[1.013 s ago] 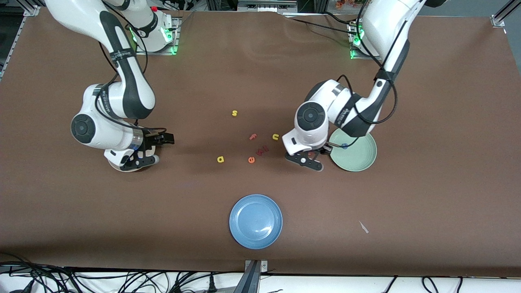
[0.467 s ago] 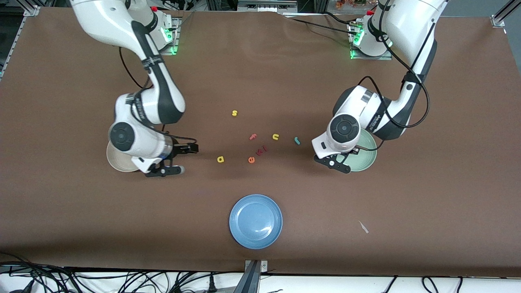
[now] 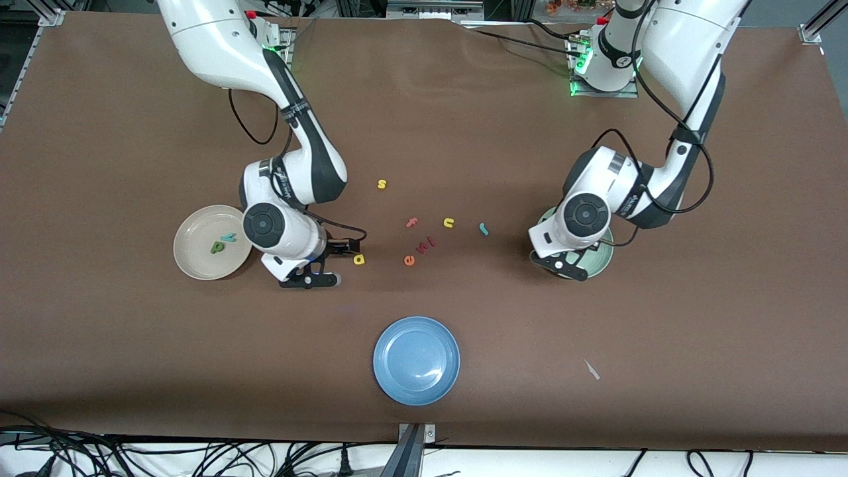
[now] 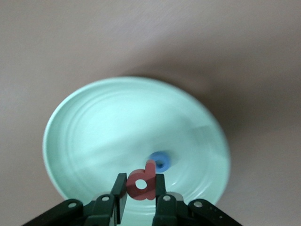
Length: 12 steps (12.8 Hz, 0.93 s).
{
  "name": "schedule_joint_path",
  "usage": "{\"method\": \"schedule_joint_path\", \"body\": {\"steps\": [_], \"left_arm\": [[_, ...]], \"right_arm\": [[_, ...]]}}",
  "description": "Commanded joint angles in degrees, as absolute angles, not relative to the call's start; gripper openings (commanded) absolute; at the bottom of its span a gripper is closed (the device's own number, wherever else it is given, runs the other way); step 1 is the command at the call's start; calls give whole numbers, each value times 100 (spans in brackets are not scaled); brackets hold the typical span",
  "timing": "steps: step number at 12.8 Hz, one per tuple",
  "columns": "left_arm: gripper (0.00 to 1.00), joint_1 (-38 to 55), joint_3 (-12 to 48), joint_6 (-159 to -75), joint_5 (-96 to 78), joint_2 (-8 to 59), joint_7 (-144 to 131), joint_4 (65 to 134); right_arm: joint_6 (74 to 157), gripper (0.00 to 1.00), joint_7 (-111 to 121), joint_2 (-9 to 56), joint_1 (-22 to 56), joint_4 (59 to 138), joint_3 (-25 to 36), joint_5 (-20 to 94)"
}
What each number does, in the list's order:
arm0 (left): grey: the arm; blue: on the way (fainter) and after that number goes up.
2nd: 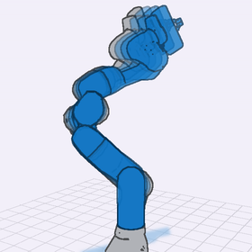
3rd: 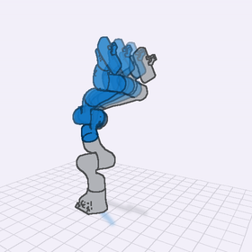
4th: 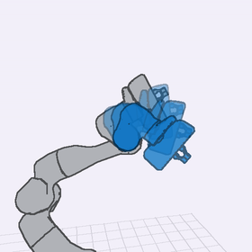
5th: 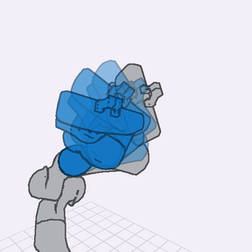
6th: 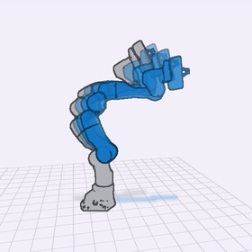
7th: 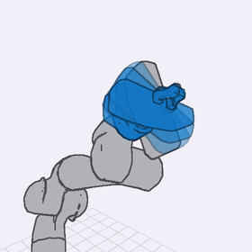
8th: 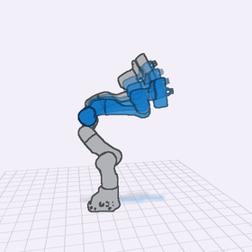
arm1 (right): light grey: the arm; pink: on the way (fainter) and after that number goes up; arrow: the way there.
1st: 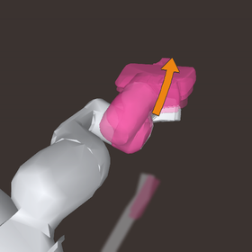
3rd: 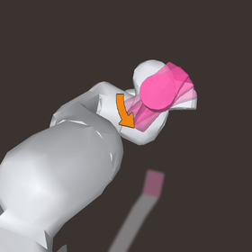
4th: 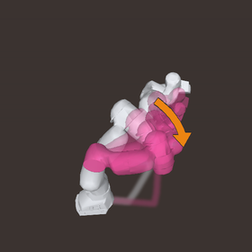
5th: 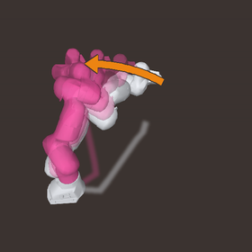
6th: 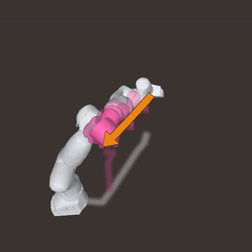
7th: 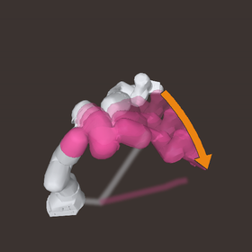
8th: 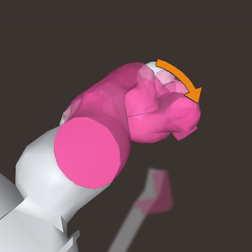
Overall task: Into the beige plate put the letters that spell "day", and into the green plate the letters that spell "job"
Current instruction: 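Drop y on the white plate while the left gripper drops d on green plate, then grasp the yellow o with the right gripper while the left gripper reaches cyan j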
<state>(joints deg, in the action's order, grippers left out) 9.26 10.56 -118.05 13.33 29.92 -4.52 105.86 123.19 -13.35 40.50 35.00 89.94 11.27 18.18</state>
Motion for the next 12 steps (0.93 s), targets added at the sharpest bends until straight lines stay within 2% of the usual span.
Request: {"method": "schedule_joint_path", "body": {"steps": [1, 3, 6, 9, 10, 11, 12], "left_arm": [[4, 607, 1134, -11962, 1485, 2628, -246, 11143], [4, 537, 1134, -11988, 1477, 2654, -255, 11363], [4, 483, 1134, -12452, 1415, 2751, -264, 11644], [8, 466, 1134, -12726, 1415, 2795, -264, 11830], [26, 457, 1134, -12727, 1415, 2795, -298, 11830], [89, 466, 1134, -12727, 1424, 2769, -316, 11821], [100, 475, 1134, -12709, 1433, 2725, -316, 11795]], "right_arm": [[12252, 100, -1424, 4411, 3664, 8474, 1187, 1855], [12269, 100, -1441, 4579, 3831, 8376, 1195, 1602], [12454, 100, -1424, 4737, 4068, 8376, 1195, 1205], [12472, 99, -1371, 4763, 4052, 8376, 1195, 1108], [12506, 96, -1362, 4772, 4060, 8376, 1195, 1107], [12568, 94, -1354, 4790, 4061, 8376, 1195, 1099], [12586, 91, -1345, 4799, 4052, 8376, 1195, 1099]]}}
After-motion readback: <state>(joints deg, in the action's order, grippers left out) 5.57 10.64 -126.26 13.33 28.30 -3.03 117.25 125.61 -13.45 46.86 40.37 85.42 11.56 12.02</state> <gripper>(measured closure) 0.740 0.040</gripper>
